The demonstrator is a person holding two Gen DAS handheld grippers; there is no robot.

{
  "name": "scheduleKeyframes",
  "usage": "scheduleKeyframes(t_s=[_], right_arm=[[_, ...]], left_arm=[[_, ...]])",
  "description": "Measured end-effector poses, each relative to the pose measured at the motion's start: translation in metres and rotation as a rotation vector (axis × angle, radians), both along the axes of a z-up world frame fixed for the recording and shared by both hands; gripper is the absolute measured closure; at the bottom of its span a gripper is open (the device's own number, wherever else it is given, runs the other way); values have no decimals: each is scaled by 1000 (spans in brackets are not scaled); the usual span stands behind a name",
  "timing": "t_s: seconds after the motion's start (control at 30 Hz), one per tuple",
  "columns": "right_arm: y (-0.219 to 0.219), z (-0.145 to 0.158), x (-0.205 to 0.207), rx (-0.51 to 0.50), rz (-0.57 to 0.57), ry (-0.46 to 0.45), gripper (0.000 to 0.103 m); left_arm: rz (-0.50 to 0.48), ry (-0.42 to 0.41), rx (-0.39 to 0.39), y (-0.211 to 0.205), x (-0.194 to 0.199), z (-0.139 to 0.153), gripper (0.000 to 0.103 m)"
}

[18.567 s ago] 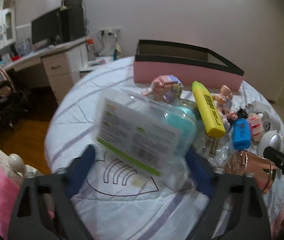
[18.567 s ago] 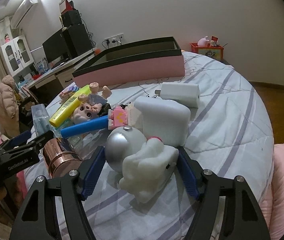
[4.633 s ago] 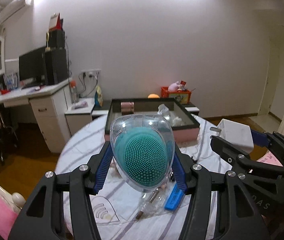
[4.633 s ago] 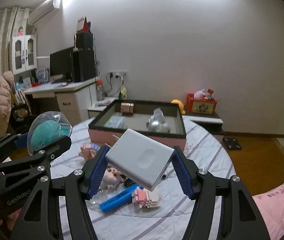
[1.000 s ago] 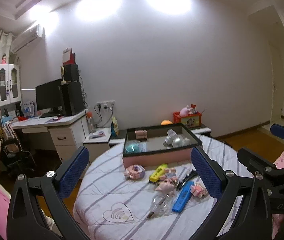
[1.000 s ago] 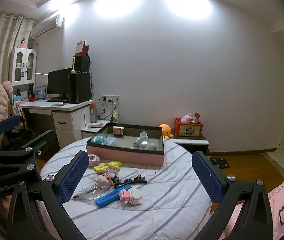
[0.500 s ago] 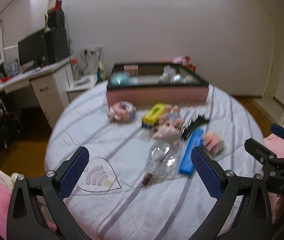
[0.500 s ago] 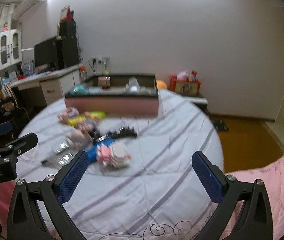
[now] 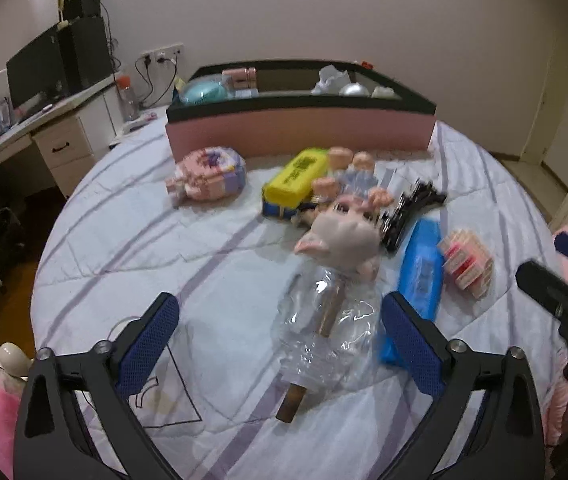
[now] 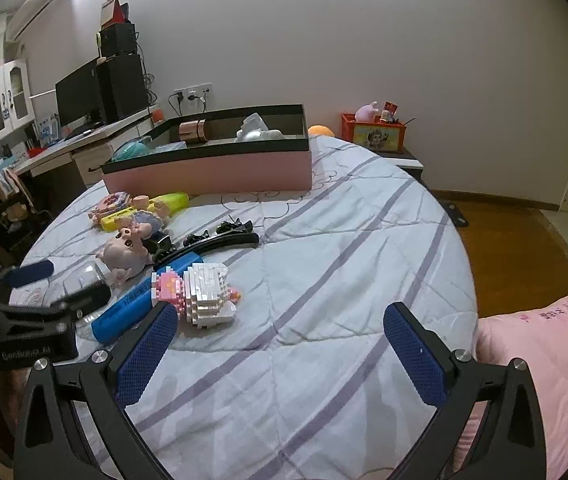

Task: Organize rigid objects
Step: 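Grasp the clear plastic bottle with the left tool while the right tool grasps the pink-white brick figure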

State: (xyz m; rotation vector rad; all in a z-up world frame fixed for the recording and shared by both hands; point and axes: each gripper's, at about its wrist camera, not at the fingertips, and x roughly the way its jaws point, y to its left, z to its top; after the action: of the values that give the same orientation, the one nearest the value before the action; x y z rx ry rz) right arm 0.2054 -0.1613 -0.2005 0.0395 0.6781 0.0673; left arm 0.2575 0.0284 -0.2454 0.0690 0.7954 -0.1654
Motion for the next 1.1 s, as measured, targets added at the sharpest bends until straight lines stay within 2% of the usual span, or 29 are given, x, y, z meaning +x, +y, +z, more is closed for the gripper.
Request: scheduleKeyframes(t_s=[0.03, 0.1, 0.2, 0.43, 0.5, 0.57, 0.63, 0.77, 0.93, 1.03, 1.1], right_arm=[[2, -1, 3, 1, 3, 6, 0], [5, -2, 7, 7, 7, 11, 0], [14, -5, 15, 8, 28, 31, 0], [35, -10, 31, 23, 97, 65, 1], [34, -14, 38, 44, 89, 91, 13], [31, -17, 41, 55, 74, 108, 29], [29, -17, 41, 33, 53, 112, 40], [26, -21, 44, 12, 45, 137, 40], [28, -21, 52, -19, 56, 139, 40], [29, -20, 51, -28, 58, 127, 40], [31, -17, 47, -35, 55, 103, 40]], left_arm=[[-14, 7, -7, 0, -1, -2, 23], [-23, 8, -6, 3, -2, -5, 30], [-28, -2, -27, 9, -6, 1, 52], [-8, -23, -37, 20, -10, 8, 52], [5, -27, -12, 19, -9, 7, 52], [27, -35, 18, 21, -10, 7, 52], [38, -30, 11, 23, -8, 4, 52], [51, -14, 0, 26, -3, -3, 52], [56, -40, 8, 25, -4, -4, 52], [75, -59, 32, 23, -4, -5, 52], [71, -58, 16, 23, -4, 0, 52]])
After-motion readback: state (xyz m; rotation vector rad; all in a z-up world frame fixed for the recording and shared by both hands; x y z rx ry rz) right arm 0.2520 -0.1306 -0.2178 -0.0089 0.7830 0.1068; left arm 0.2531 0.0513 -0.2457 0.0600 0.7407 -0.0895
